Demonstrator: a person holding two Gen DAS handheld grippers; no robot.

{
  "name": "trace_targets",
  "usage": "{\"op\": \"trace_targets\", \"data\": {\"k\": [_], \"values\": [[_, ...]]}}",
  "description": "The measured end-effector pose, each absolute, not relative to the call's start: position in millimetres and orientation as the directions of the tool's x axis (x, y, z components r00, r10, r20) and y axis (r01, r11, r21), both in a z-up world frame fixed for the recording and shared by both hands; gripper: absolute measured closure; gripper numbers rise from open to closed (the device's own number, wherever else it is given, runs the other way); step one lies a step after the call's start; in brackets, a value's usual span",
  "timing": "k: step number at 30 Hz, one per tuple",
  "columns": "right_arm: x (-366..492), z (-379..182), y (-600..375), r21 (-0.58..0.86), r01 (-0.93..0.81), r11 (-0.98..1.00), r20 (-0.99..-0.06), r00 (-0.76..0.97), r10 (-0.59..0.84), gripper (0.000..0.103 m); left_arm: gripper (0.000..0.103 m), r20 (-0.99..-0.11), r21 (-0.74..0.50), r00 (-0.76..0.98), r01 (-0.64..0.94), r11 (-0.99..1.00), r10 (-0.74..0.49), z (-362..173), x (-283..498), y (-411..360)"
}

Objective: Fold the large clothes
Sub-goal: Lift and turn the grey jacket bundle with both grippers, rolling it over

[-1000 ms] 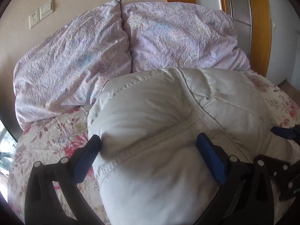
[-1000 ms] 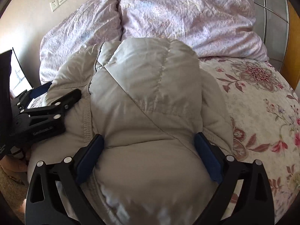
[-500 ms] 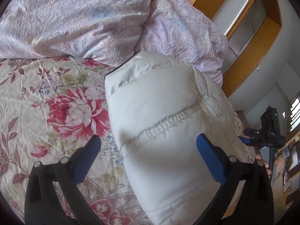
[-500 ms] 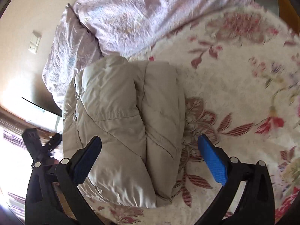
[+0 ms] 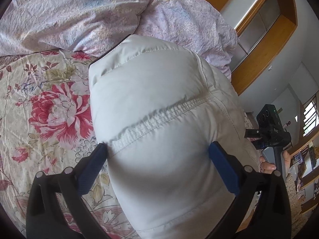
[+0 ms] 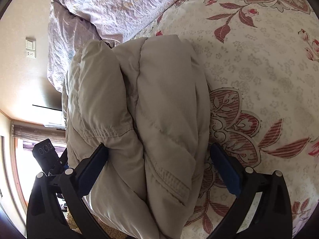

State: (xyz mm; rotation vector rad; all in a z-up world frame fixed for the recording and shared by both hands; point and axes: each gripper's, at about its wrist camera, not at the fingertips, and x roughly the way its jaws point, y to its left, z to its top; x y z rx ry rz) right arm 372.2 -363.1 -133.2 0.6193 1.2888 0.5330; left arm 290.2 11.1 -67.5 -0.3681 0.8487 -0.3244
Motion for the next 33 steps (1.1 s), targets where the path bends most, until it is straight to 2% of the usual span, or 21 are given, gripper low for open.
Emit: {"op": "trace_targets", "data": {"k": [5,24,33], "values": [[371.5,-134.0,-364.9,0.693,-0.019,0.721,-0.702,0.207,0.681,0.001,0.002,-0.662,-0.41,0.64,0.126,0.903,-0.39,-66.8,287.1,8.4],[367.4,-138.3,-372.8,0.712,-0.01,0.702,-0.684,0.217,0.697,0.001,0.002,-0.64,-0.437,0.648,0.134,0.89,-0.412,-68.6,284.3,10.5],[375.0,-142.4,-352.8,0.731,-0.072,0.679,-0.669,0.122,0.733,0.001,0.002,-0.596,-0.615,0.572,0.126,0.778,-0.563,-81.5,288.8,32.1]]}}
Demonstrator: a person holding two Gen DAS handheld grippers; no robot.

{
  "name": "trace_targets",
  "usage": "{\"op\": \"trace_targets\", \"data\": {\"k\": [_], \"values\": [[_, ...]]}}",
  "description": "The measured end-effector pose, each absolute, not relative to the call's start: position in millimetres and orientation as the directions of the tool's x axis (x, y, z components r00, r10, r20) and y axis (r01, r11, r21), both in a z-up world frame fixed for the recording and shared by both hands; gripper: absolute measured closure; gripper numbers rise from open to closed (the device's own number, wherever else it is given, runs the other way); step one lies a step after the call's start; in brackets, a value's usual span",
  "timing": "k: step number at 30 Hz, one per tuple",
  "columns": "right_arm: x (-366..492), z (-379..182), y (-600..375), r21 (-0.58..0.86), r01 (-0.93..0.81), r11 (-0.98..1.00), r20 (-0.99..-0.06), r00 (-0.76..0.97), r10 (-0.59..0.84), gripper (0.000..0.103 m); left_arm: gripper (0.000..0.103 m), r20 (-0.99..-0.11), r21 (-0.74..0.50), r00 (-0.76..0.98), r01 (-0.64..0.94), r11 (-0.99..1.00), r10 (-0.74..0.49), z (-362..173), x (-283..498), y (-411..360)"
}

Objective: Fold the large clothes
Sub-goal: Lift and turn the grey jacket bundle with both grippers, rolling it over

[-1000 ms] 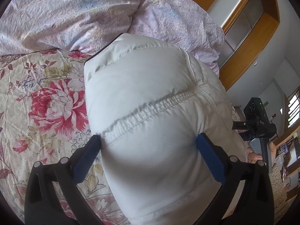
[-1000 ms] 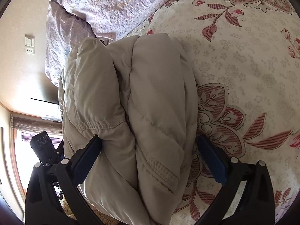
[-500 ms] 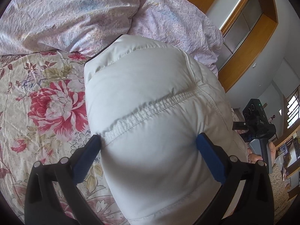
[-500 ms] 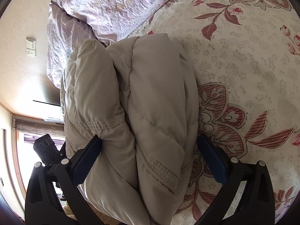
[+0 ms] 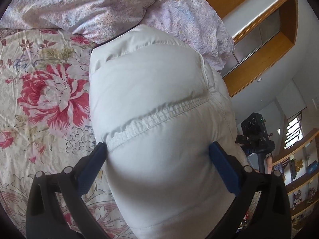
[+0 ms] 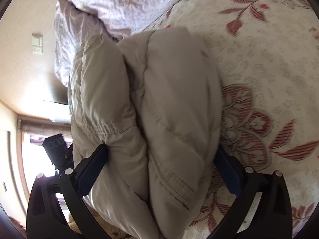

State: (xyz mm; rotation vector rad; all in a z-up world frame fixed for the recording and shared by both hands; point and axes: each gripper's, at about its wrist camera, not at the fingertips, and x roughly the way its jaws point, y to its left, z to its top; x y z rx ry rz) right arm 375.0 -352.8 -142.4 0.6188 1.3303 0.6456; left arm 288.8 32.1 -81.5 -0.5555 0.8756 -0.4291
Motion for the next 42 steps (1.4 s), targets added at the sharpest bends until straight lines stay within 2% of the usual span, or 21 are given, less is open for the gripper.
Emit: {"op": "trace_targets", "data": {"k": [11,13,15,18,21,27,33,37,40,42], "values": [[393.8,-146.5,-335.8,0.736,-0.14,0.663,-0.665,0.038,0.746,0.001,0.002,-0.566,-0.709,0.498,0.112,0.696,-0.657,-94.1,304.7,45.7],[393.7,-149.8,-321.6,0.76,-0.17,0.628,-0.636,0.004,0.771,0.001,0.002,-0.57,-0.704,0.499,0.114,0.701,-0.653,-95.0,305.7,43.7],[391.4,-146.3,-313.0,0.745,-0.209,0.633,-0.647,0.005,0.763,0.001,0.002,-0.571,-0.704,0.49,0.119,0.7,-0.658,-94.9,306.7,45.7],[400.0,-154.1,-317.1,0.8,-0.169,0.575,-0.584,0.001,0.812,0.001,0.002,-0.556,-0.728,0.465,0.128,0.674,-0.689,-98.0,310.1,50.6],[402.5,-154.5,-311.5,0.799,-0.189,0.57,-0.578,0.015,0.816,0.001,0.002,-0.552,-0.732,0.475,0.119,0.671,-0.686,-101.3,309.0,51.5],[403.7,-154.4,-302.7,0.793,-0.24,0.56,-0.572,0.026,0.82,0.001,0.002,-0.493,-0.769,0.521,0.114,0.629,-0.697,-110.8,300.6,54.0],[381.6,-142.8,-293.1,0.797,-0.346,0.495,-0.517,0.034,0.855,0.001,0.004,-0.429,-0.818,0.533,0.113,0.564,-0.729,-107.5,296.0,54.4],[380.4,-127.3,-286.4,0.8,-0.389,0.457,-0.47,0.068,0.88,0.011,0.006,-0.401,-0.811,0.554,0.156,0.565,-0.729,-95.2,294.6,55.2],[383.4,-108.8,-279.5,0.795,-0.433,0.426,-0.429,0.095,0.898,0.021,0.012,-0.376,-0.813,0.575,0.172,0.556,-0.727,-85.4,298.2,64.6],[388.9,-96.2,-269.1,0.778,-0.462,0.426,-0.426,0.111,0.898,0.024,0.016,-0.373,-0.801,0.598,0.178,0.571,-0.709,-77.8,300.2,70.7]]}}
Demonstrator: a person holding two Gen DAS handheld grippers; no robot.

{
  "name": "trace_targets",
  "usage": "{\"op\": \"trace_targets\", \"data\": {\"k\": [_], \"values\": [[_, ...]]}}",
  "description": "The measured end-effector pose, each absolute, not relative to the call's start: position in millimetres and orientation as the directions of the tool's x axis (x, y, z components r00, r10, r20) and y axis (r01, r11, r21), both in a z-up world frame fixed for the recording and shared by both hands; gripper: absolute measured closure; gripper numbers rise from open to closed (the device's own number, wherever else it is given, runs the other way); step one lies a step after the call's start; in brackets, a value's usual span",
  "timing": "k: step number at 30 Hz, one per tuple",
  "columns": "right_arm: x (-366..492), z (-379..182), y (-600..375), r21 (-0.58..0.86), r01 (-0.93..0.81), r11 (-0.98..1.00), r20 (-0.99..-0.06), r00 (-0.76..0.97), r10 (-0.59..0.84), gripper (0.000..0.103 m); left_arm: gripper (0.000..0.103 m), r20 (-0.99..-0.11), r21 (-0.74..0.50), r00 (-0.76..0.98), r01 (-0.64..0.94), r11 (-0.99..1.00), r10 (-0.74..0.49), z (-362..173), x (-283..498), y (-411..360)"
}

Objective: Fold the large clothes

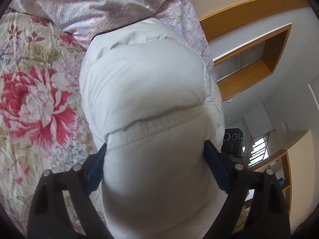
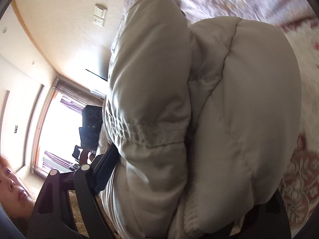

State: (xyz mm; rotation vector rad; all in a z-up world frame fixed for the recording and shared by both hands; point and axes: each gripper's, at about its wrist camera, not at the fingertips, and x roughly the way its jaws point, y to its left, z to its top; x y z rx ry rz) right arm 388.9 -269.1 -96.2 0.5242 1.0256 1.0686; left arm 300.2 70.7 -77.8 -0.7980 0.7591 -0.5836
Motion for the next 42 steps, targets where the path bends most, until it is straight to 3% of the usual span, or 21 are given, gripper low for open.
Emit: {"op": "trace_targets", "data": {"k": [6,18,21,23,27,31,34,36,42], "values": [[423.4,-87.7,-221.2,0.762,-0.483,0.431,-0.442,0.099,0.892,0.025,0.019,-0.365,-0.789,0.678,0.137,0.598,-0.638,-67.7,305.7,107.5],[479.0,-119.1,-162.6,0.77,-0.435,0.468,-0.484,0.08,0.871,0.025,0.019,-0.436,-0.725,0.752,0.031,0.688,-0.494,-76.8,324.5,154.1],[485.6,-134.8,-158.2,0.77,-0.394,0.502,-0.512,0.088,0.855,0.017,0.017,-0.473,-0.69,0.753,0.007,0.723,-0.458,-83.5,331.7,154.9],[486.1,-140.2,-158.4,0.775,-0.358,0.521,-0.523,0.101,0.846,0.006,0.01,-0.489,-0.665,0.756,0.0,0.747,-0.435,-86.9,334.9,155.0],[479.8,-142.5,-164.5,0.748,-0.312,0.586,-0.574,0.139,0.807,0.001,0.002,-0.522,-0.65,0.744,-0.029,0.76,-0.418,-89.4,342.9,155.6],[459.2,-109.9,-185.4,0.624,-0.308,0.718,-0.667,0.269,0.695,0.001,0.002,-0.569,-0.56,0.754,-0.065,0.826,-0.327,-66.8,330.8,154.2],[439.7,-70.7,-211.1,0.407,-0.284,0.868,-0.727,0.475,0.496,0.001,0.002,-0.59,-0.444,0.784,-0.113,0.889,-0.195,-43.4,313.1,155.0],[424.3,-43.9,-212.7,0.289,-0.279,0.916,-0.702,0.589,0.401,0.001,0.002,-0.588,-0.359,0.801,-0.134,0.924,-0.113,-27.8,303.5,147.3],[389.0,-9.5,-161.0,0.079,-0.415,0.906,-0.577,0.723,0.381,0.001,0.002,-0.566,-0.183,0.824,-0.142,0.973,0.014,0.0,290.8,105.8]]}}
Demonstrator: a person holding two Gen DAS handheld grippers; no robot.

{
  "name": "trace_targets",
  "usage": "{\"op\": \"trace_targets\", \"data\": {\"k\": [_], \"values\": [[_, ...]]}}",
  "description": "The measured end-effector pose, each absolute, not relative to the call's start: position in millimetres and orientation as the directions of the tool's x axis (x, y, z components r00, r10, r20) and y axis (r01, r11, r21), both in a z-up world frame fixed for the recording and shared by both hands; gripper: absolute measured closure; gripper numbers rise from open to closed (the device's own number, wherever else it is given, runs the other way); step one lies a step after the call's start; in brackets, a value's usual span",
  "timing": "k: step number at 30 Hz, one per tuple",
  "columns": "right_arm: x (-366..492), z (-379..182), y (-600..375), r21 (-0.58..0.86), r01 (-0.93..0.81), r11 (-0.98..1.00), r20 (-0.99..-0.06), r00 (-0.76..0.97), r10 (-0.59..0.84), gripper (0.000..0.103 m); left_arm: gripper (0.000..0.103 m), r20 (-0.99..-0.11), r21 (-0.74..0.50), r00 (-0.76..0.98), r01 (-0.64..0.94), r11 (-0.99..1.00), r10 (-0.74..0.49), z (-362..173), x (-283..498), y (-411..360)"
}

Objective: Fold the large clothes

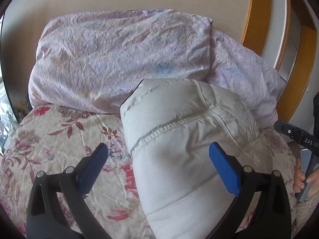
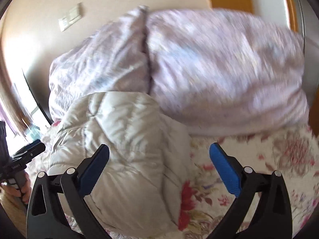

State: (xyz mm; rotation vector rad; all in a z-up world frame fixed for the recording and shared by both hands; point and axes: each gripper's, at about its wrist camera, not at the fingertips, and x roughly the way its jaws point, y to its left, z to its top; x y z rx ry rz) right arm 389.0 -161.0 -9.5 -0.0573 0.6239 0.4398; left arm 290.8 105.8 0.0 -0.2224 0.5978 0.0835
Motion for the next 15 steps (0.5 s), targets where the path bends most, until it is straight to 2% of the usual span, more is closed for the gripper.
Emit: {"op": "trace_targets", "data": {"k": [3,5,6,10,13,15], "values": [[384.1,-7.7,-130.3,0.007,-0.461,0.887,-0.537,0.747,0.392,0.012,0.002,-0.588,-0.132,0.809,-0.134,0.982,0.032,1.3,299.7,91.1],[389.6,-12.7,-129.7,-0.011,-0.485,0.874,-0.537,0.741,0.404,0.034,0.002,-0.601,-0.114,0.798,-0.14,0.984,0.044,-0.6,309.2,85.5],[387.5,-12.1,-122.6,-0.02,-0.494,0.869,-0.541,0.736,0.407,0.038,0.002,-0.604,-0.111,0.796,-0.13,0.985,0.037,-2.7,311.2,82.1],[401.3,-17.0,-104.0,0.009,-0.517,0.856,-0.54,0.718,0.439,0.066,0.002,-0.608,-0.053,0.79,-0.131,0.99,0.071,-3.9,327.2,74.8],[413.1,-15.3,-109.0,0.034,-0.508,0.861,-0.485,0.745,0.459,0.068,0.002,-0.581,-0.023,0.808,-0.134,0.991,0.096,2.9,335.0,74.7],[423.6,-18.8,-104.2,0.008,-0.5,0.866,-0.503,0.747,0.436,0.068,0.002,-0.569,0.006,0.813,-0.143,0.99,0.121,4.5,342.7,75.2]]}}
